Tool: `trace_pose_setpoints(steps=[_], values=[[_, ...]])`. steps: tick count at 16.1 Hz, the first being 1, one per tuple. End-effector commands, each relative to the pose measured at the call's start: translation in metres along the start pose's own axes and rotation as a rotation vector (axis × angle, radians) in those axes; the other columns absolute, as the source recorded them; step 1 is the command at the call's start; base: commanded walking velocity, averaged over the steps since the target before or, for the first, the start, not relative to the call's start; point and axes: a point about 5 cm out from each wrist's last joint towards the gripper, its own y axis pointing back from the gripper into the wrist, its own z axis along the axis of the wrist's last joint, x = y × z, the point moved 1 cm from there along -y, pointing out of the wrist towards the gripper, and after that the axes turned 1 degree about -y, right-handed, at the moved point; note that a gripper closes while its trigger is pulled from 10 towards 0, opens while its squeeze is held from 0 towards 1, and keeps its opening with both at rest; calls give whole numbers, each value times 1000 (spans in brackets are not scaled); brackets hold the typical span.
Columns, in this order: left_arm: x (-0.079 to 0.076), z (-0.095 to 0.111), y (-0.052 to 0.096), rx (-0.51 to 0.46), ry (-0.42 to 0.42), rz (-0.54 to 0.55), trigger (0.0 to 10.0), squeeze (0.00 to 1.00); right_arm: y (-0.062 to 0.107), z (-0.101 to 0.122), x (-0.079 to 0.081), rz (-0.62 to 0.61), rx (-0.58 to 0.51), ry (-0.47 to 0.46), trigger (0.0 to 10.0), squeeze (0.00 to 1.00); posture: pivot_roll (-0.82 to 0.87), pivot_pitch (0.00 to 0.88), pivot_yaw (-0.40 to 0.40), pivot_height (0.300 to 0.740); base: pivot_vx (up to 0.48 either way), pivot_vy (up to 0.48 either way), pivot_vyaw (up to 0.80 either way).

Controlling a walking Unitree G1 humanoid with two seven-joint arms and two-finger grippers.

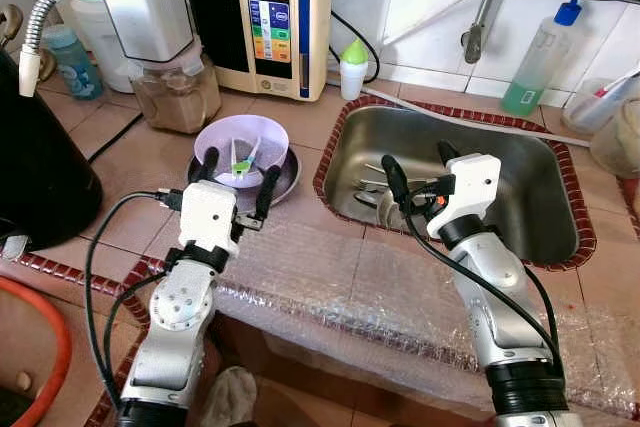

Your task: Kitchen organization

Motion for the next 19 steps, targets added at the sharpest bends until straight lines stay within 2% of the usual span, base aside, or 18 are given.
trace_pose_setpoints(steps=[1, 4, 6, 8, 10, 11, 13, 15, 19], values=[[1, 7, 3, -29, -20, -3, 10000, 0, -1, 8, 15, 120, -15, -41, 10000, 0, -55, 13, 21, 740, 0, 0, 0], [-5, 7, 12, -25, -11, -28, 10000, 0, 6, 2, 35, 323, 46, -97, 10000, 0, -52, 19, 16, 740, 0, 0, 0], [-9, 11, 18, -35, 2, -42, 10000, 0, 14, -4, 43, 404, 94, -120, 10000, 0, -45, 30, 10, 740, 0, 0, 0], [-13, 12, 24, -29, 21, -77, 10000, 0, 20, -8, 47, 438, 127, -130, 10000, 0, -38, 41, 6, 740, 0, 0, 0], [-15, 2, 32, 19, 33, -107, 10000, 0, 21, -9, 50, 445, 138, -133, 10000, 0, -37, 51, 4, 740, 0, 0, 0], [-15, -6, 32, 51, 50, -90, 10000, 0, 21, -9, 53, 452, 139, -137, 10000, 0, -36, 53, 2, 740, 0, 0, 0], [-14, -9, 29, 59, 41, -78, 10000, 0, 23, -8, 56, 475, 146, -137, 10000, 0, -47, 54, -1, 740, 0, 0, 0], [-6, -10, 20, 53, 46, -31, 10000, 0, 27, -8, 58, 502, 160, -146, 10000, 0, -50, 54, -3, 740, 0, 0, 0], [6, -9, 6, 33, 10, -16, 10000, 0, 28, -7, 60, 517, 166, -139, 10000, 0, -60, 52, -4, 740, 0, 0, 0]])
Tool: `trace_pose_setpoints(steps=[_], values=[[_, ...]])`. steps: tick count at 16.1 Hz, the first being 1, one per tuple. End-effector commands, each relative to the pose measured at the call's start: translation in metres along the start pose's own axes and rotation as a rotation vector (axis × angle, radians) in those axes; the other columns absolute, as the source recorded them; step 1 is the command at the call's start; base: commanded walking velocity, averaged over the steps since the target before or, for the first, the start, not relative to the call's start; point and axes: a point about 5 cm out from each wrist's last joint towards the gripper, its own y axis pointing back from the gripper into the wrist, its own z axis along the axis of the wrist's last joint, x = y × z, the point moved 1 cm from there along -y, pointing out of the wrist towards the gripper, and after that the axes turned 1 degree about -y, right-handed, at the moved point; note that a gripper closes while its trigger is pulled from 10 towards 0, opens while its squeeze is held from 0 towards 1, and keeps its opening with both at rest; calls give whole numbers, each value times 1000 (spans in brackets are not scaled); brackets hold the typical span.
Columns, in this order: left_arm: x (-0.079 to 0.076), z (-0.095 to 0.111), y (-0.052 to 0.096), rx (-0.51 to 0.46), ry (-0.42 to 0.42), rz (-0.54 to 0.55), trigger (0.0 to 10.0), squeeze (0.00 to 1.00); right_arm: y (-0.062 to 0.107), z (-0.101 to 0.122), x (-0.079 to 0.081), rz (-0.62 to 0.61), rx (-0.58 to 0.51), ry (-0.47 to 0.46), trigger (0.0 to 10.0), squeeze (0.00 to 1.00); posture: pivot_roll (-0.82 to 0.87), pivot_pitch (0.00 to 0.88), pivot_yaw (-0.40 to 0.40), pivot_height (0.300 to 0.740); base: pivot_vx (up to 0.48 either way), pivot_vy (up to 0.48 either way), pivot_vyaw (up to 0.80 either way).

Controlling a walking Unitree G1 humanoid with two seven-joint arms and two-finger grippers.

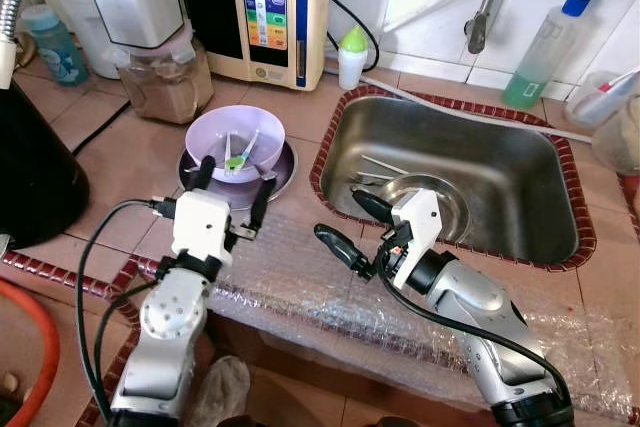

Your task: Kitchen organization

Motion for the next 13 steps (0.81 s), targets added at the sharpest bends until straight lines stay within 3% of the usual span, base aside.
trace_pose_setpoints(steps=[1, 2, 4, 13], values=[[2, -1, -3, -3, -16, -14, 10000, 0, 0, 6, 4, 26, -9, 18, 10000, 0, -60, 52, -4, 740, 0, 0, 0], [3, -2, -5, 0, -36, -32, 8902, 0, 0, 5, 4, 27, -8, 18, 10000, 0, -61, 50, 1, 740, 0, 0, 0], [6, -4, -7, -3, -75, -57, 0, 0, -1, 5, 5, 26, -8, 17, 10000, 0, -61, 50, 1, 740, 0, 0, 0], [8, -2, -10, -23, -158, -145, 0, 0, 2, 3, 13, 75, 8, -15, 10000, 0, -61, 54, 13, 740, 0, 0, 0]])
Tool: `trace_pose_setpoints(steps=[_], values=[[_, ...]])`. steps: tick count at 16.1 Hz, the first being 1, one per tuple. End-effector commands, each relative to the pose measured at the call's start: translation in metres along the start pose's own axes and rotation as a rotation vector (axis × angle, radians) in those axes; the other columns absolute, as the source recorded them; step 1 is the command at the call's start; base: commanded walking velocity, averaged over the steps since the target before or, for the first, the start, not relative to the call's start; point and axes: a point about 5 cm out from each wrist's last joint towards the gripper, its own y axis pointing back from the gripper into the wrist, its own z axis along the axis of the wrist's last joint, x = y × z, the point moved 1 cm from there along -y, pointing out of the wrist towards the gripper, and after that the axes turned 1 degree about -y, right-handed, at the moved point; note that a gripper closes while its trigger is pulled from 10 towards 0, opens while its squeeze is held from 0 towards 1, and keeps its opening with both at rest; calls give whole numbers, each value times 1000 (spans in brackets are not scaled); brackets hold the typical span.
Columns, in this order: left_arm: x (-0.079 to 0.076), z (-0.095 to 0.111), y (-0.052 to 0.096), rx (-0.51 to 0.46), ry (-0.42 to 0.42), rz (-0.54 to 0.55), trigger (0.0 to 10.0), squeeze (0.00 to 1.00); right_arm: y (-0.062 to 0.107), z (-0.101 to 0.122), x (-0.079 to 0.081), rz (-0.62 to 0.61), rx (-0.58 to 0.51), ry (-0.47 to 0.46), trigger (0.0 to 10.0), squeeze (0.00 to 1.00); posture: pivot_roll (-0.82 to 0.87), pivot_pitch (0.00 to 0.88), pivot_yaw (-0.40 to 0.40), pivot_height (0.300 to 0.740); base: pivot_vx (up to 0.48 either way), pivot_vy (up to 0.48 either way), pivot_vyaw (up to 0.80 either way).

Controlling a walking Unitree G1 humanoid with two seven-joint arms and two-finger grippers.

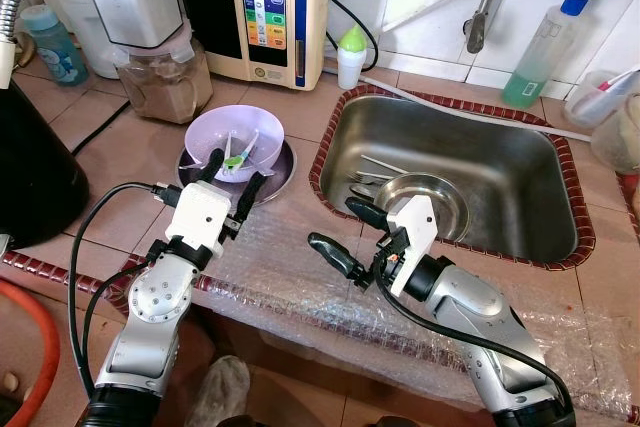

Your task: Kitchen organization

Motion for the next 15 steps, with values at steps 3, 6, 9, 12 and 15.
trace_pose_setpoints(steps=[3, 6, 9, 12, 15], values=[[0, 3, -1, -19, -20, -29, 0, 0, 2, 3, 10, 97, 9, -42, 10000, 0, -61, 54, 13, 740, 0, 0, 0], [-2, 3, 0, -18, -22, -39, 0, 0, 3, 3, 9, 108, 13, -54, 10000, 0, -56, 48, 15, 740, 0, 0, 0], [-4, 4, 1, -24, -26, -37, 0, 0, 2, 4, 10, 112, 15, -58, 10000, 0, -56, 48, 15, 740, 0, 0, 0], [-7, 8, 0, -38, -52, -44, 0, 0, 1, 4, 10, 113, 14, -58, 10000, 0, -53, 44, 13, 740, 0, 0, 0], [-9, 12, -3, -54, -93, -40, 0, 0, 1, 3, 10, 106, 14, -54, 10000, 0, -55, 44, 16, 740, 0, 0, 0]])
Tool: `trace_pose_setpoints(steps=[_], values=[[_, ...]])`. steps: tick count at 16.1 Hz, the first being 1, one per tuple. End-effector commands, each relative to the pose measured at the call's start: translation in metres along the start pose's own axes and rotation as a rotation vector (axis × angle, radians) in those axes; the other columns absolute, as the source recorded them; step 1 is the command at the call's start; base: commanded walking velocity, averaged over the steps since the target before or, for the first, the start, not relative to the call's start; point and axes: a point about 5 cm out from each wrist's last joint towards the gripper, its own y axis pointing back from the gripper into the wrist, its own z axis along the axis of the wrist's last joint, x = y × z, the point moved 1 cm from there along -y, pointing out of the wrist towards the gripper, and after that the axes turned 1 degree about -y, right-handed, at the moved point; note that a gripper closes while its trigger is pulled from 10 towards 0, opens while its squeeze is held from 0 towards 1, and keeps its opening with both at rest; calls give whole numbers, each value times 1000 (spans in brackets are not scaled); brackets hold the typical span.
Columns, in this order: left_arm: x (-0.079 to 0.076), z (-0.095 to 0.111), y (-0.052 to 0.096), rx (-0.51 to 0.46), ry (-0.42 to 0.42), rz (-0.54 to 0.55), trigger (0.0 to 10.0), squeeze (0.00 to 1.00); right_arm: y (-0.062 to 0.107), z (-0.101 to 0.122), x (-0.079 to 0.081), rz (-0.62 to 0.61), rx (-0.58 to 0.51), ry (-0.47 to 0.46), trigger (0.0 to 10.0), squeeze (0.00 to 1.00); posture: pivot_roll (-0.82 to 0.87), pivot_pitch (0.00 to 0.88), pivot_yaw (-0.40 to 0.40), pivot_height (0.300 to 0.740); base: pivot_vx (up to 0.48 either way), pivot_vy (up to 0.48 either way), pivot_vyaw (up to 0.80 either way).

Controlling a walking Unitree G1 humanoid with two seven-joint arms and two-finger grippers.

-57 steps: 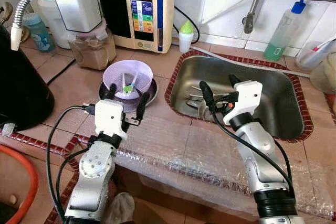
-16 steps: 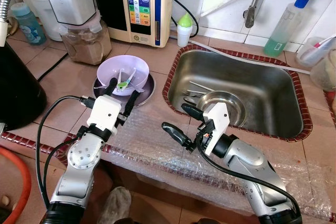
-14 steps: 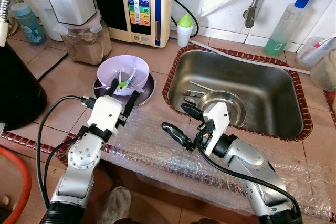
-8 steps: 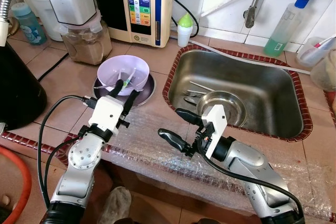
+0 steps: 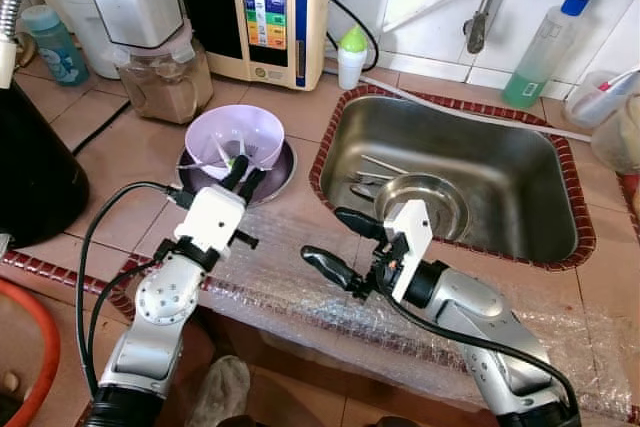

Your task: Kitchen organization

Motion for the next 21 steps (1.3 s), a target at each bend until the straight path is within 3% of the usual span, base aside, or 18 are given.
trace_pose_setpoints(steps=[1, 5, 6, 7, 8, 12, 16, 17, 18, 21], values=[[-1, 7, -2, -28, -28, -10, 0, 0, 0, 4, 2, 10, -10, 10, 10000, 0, -55, 44, 16, 740, 0, 0, 0], [-4, 8, -2, -34, -39, -15, 0, 0, 0, 4, 1, 2, -12, 13, 10000, 0, -57, 46, 19, 740, 0, 0, 0], [-6, 8, -3, -27, -38, -23, 5294, 0, -1, 4, 1, 2, -12, 15, 10000, 0, -55, 45, 19, 740, 0, 0, 0], [-8, 7, -4, -20, -40, -30, 5294, 0, -1, 4, 1, 2, -11, 16, 10000, 0, -55, 45, 19, 740, 0, 0, 0], [-11, 4, -5, 3, -49, -54, 10000, 0, -1, 4, 1, 1, -11, 18, 10000, 0, -56, 44, 19, 740, 0, 0, 0], [-20, 3, -17, 22, -45, -90, 10000, 0, -2, 4, 0, -1, -9, 23, 10000, 0, -56, 44, 16, 740, 0, 0, 0], [-11, 4, -24, 21, -53, -46, 10000, 0, -2, 4, 0, -8, -10, 28, 10000, 0, -63, 42, 19, 740, 0, 0, 0], [-8, 4, -24, 20, -53, -33, 10000, 47, -2, 4, 0, -10, -10, 29, 10000, 0, -63, 41, 17, 740, 0, 0, 0], [-6, 4, -24, 18, -44, -20, 10000, 1000, -2, 4, 0, -10, -10, 29, 10000, 0, -61, 41, 16, 740, 0, 0, 0], [-1, 5, -24, 19, -72, -1, 10000, 1000, -4, 4, 0, -7, -11, 29, 10000, 0, -58, 41, 12, 740, 0, 0, 0]])
